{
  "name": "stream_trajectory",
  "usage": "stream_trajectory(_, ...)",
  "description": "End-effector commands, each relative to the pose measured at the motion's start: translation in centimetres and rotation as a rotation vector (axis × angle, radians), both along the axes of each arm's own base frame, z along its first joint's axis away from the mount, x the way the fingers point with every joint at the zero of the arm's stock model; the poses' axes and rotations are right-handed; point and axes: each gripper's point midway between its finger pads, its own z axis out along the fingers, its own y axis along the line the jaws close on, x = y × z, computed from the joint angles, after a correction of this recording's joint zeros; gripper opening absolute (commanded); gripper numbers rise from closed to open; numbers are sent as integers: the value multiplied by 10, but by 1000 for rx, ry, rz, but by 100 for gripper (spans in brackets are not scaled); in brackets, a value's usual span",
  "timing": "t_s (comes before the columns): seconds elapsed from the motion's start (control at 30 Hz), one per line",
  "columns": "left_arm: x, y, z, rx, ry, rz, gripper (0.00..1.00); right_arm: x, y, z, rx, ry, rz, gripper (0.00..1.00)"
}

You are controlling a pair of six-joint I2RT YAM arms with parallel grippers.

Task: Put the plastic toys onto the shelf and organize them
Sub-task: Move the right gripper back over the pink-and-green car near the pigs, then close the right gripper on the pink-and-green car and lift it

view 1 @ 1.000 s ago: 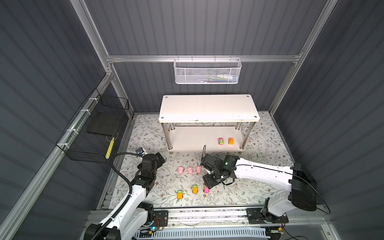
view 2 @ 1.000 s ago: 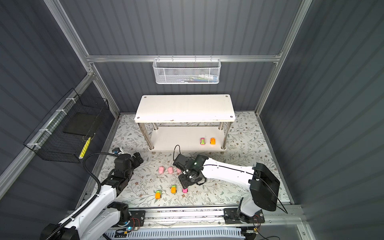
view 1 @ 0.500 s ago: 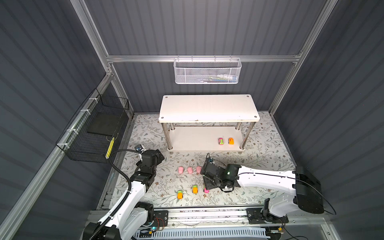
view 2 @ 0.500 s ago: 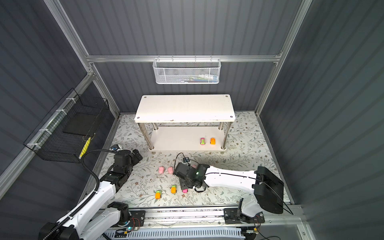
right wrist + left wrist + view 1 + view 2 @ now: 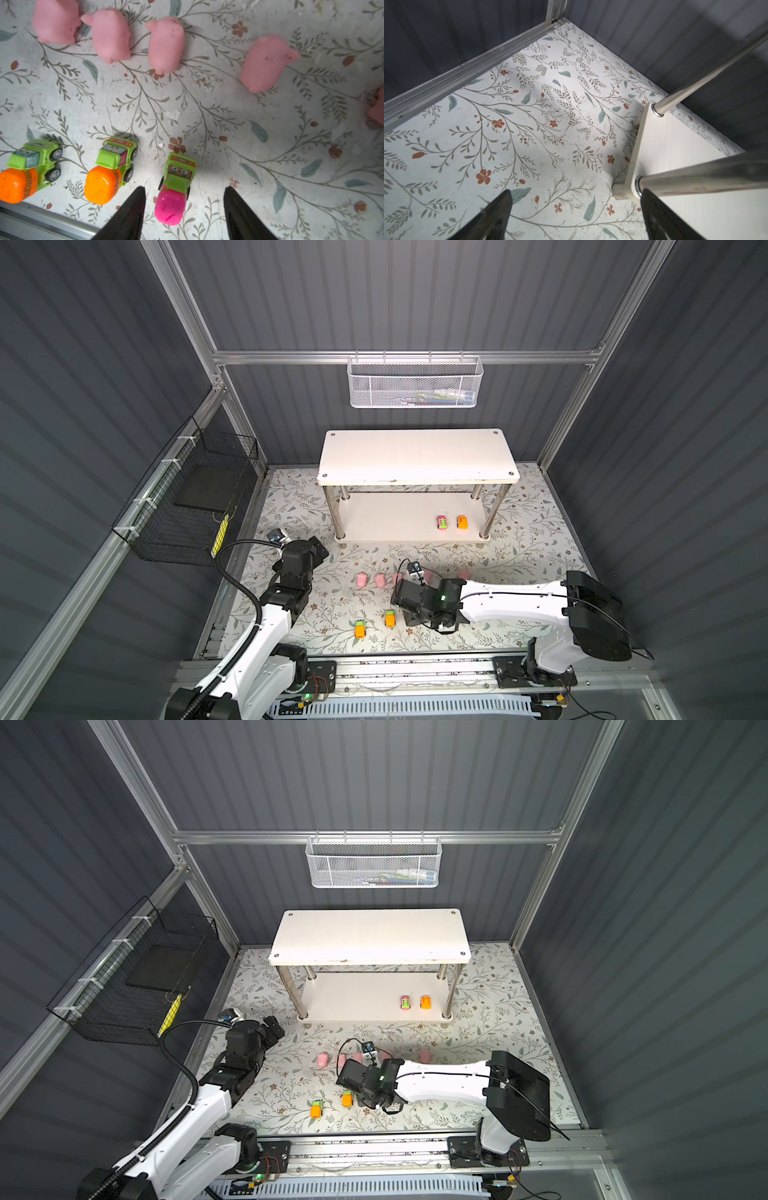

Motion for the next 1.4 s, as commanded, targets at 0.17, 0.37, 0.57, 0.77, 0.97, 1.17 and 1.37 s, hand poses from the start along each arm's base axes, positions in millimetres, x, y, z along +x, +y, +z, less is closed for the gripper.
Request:
stream_trajectory(0.17, -6, 0, -6, 8, 5, -7, 97, -23, -4, -15, -21, 81, 9, 62)
stream_trajectory(0.37, -4, -1, -5, 4, 5, -14, 97, -27, 1, -23, -38, 115, 27, 62)
stream_trajectory(0.57, -5, -1, -6, 6, 12, -13, 97, -26, 5, -28, -44, 123, 44, 59)
stream_trajectory(0.77, -6, 0, -6, 8, 14, -12, 97, -25, 7, -30, -39, 128, 57, 56)
stream_trajectory(0.97, -6, 0, -6, 11, 17, -11, 97, -21, 12, -31, -42, 129, 70, 52)
stream_trajectory(1.17, -5, 0, -9, 13, 22, -11, 97, -19, 13, -33, -48, 133, 74, 47)
stream_trajectory(1.37, -5, 0, -12, 13, 28, -11, 97, -17, 10, -32, -59, 127, 61, 41)
